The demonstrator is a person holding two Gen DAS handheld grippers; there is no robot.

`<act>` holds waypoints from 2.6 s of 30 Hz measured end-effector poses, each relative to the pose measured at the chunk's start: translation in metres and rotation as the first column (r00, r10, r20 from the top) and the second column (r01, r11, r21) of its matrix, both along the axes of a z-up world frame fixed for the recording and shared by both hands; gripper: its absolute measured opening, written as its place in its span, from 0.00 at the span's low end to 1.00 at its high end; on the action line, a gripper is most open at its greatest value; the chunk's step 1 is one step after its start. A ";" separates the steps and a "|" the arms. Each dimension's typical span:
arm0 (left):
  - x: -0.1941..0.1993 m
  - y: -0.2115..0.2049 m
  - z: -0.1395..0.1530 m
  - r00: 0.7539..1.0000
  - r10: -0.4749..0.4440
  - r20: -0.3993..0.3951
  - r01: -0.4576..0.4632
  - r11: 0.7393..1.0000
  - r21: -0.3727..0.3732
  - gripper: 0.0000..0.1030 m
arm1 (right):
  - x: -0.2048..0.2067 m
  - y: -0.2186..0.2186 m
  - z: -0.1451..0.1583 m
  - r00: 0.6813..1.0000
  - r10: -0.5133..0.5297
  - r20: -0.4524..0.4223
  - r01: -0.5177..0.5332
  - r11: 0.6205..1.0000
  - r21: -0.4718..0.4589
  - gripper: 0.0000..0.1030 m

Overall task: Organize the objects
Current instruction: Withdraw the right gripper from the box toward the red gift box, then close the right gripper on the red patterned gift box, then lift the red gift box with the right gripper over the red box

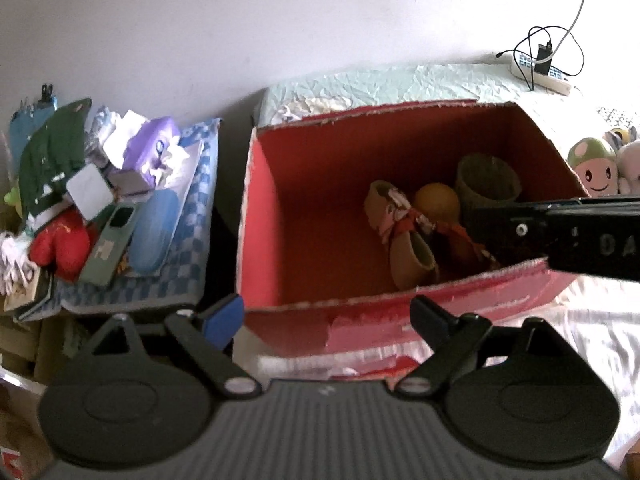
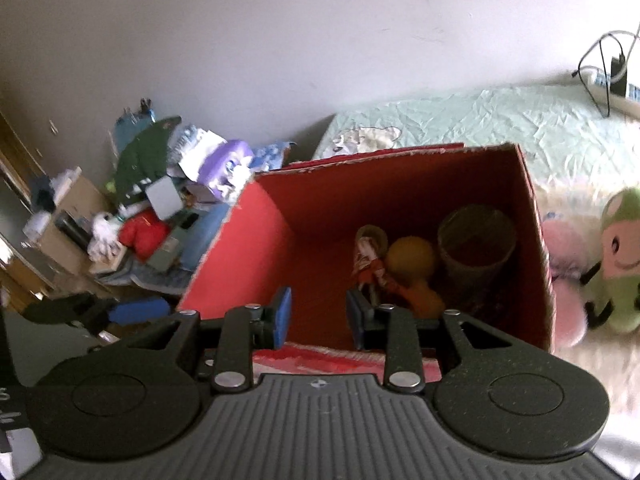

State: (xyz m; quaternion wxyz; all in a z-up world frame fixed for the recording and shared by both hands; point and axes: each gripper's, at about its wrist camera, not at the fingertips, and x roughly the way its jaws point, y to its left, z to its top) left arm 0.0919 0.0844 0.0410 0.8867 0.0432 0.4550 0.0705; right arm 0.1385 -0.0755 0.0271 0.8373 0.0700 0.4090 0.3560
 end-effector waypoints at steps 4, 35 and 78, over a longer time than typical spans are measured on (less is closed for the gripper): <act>-0.013 0.009 -0.005 1.000 0.013 -0.009 -0.014 1.000 -0.025 0.89 | -0.013 -0.007 0.000 1.000 -0.005 0.018 0.004 0.999 0.044 0.32; -0.071 0.020 -0.078 0.989 -0.031 -0.143 -0.008 0.964 -0.266 0.94 | -0.047 -0.006 -0.079 0.946 0.052 -0.319 -0.049 0.999 0.016 0.46; -0.042 0.012 -0.104 0.970 -0.079 -0.229 0.020 0.969 -0.246 0.81 | -0.022 0.026 -0.115 0.861 0.099 -0.498 -0.109 0.994 0.009 0.54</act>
